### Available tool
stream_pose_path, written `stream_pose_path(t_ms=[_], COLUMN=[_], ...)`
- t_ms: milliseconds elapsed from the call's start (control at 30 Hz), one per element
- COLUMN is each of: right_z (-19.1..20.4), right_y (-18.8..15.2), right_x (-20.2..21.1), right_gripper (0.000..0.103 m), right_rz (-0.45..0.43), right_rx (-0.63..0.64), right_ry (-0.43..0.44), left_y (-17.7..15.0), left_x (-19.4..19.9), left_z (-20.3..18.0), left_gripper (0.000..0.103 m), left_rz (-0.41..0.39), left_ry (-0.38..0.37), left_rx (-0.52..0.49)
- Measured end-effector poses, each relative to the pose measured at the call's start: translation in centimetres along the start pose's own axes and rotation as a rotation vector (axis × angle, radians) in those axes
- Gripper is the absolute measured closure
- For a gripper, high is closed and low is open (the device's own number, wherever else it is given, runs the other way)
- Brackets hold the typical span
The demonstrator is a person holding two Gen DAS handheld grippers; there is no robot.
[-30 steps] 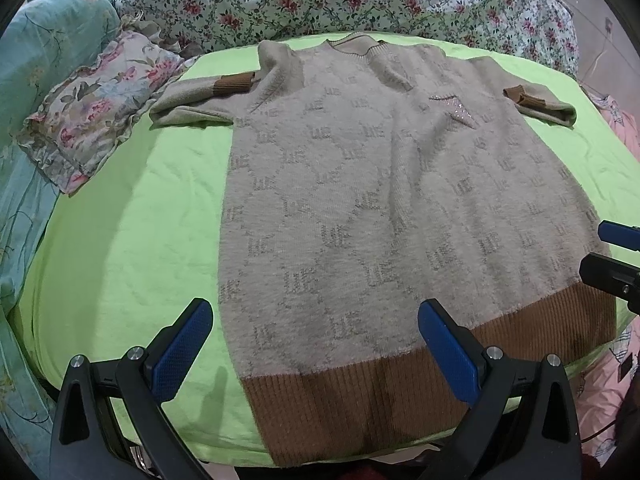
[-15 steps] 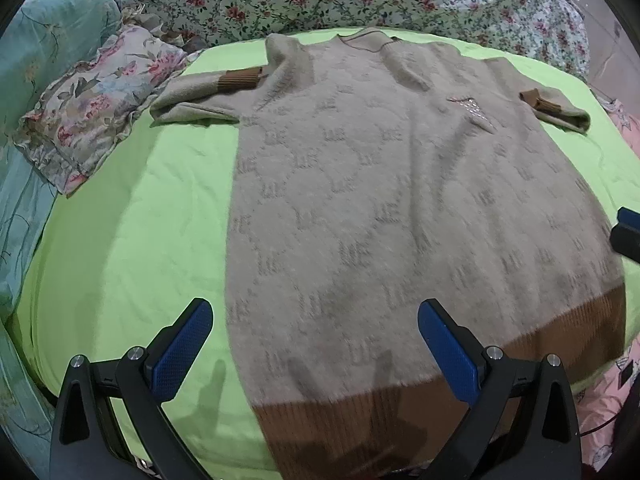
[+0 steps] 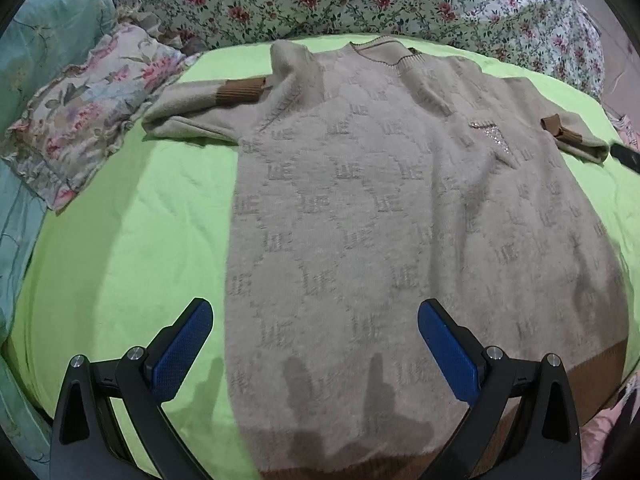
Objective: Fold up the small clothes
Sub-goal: 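Grasp the brown cuff of a sleeve with the right gripper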
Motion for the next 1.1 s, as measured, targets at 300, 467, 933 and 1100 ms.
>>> stream_pose_path(t_ms=[300, 467, 933, 1100], right_z=[-5.3, -7.1, -7.7, -1.9], right_y=[3.0, 3.0, 4.6, 7.7], right_x=[-9.0, -11.9, -11.8, -11.5], right_gripper=[0.024, 0.024, 0.093, 0.094], right_rz=[0.115, 0.138, 0.071, -0.028], right_rx=[0.181, 0.26, -0.044, -0.216], right_ry=[-0.119, -0.172, -0.04, 0.172], left_y=[-0.2, -0.8, 0.7, 3.0], left_x=[-3.4, -5.5, -6.6, -6.1], left_z=[-1.0, -0.9, -1.1, 0.3], left_gripper=[0.0, 0.0, 0.0, 0.0], left_rz=[0.086, 0.153, 0.126, 0.059], left_ry=[-0.016, -0.045, -0.065, -0.087], left_rx=[0.006, 0.049, 0.064, 0.109])
Point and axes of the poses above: each gripper's, at about its wrist camera, not at the fingertips, and x roughly against the way its jaws point, z to its left, y to its top, the point moved 2 cm from there along -x, roughly the way its jaws point, and after that the axes turned 10 degrees about -z, right-handed, at the moved point
